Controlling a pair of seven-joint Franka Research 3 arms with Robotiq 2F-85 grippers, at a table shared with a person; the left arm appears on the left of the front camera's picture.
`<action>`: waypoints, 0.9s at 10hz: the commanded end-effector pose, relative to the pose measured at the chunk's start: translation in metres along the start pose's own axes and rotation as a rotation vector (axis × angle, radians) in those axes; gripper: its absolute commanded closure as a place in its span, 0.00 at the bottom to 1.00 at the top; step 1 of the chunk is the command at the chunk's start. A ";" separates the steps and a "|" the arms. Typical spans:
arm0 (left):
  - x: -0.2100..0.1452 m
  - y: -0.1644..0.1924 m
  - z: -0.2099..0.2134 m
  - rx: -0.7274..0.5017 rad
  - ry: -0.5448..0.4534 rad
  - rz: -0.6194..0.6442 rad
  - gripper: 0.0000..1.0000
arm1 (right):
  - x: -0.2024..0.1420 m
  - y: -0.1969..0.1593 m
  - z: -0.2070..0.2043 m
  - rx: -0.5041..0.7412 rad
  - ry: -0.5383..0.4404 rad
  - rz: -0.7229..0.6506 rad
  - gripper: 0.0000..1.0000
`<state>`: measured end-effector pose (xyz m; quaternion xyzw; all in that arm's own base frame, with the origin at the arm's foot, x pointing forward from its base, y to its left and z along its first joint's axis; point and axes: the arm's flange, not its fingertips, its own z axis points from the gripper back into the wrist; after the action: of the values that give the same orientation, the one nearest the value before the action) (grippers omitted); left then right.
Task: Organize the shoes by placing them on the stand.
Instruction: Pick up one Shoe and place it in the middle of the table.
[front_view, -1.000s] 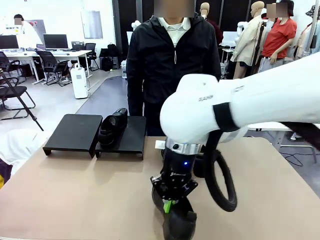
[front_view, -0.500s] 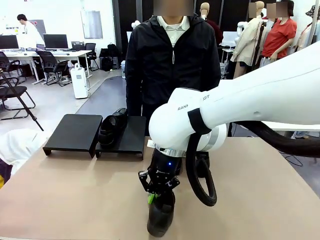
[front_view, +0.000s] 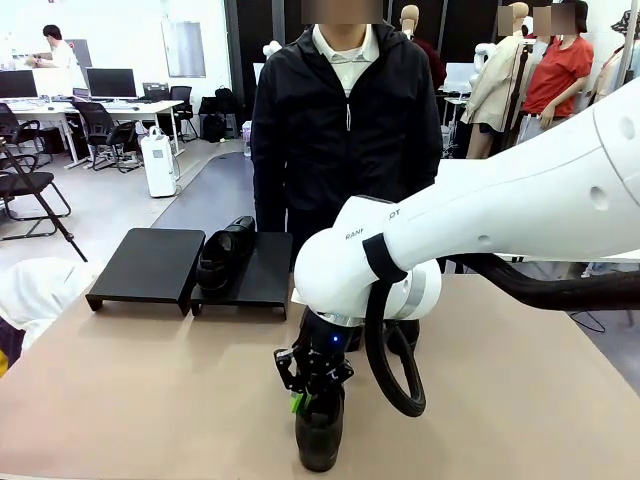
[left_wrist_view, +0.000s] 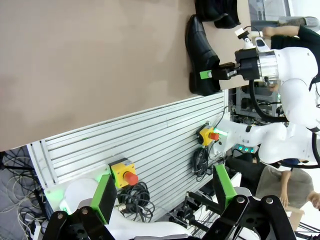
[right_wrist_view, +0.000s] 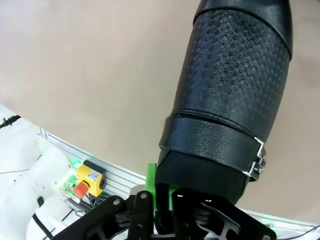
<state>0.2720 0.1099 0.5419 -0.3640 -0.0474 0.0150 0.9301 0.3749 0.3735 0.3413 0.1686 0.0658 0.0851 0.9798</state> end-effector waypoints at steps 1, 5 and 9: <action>0.000 -0.001 0.001 -0.012 0.002 0.010 0.00 | 0.002 -0.002 0.008 0.041 -0.004 0.011 0.00; 0.000 -0.001 0.001 -0.012 0.002 0.010 0.00 | 0.001 -0.006 0.013 0.048 -0.013 0.011 0.00; 0.000 -0.001 0.001 -0.012 0.002 0.010 0.00 | -0.032 -0.018 0.110 0.088 -0.024 0.064 0.00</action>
<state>0.2721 0.1099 0.5417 -0.3640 -0.0471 0.0151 0.9301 0.3770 0.3485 0.4043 0.1938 0.0528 0.0938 0.9751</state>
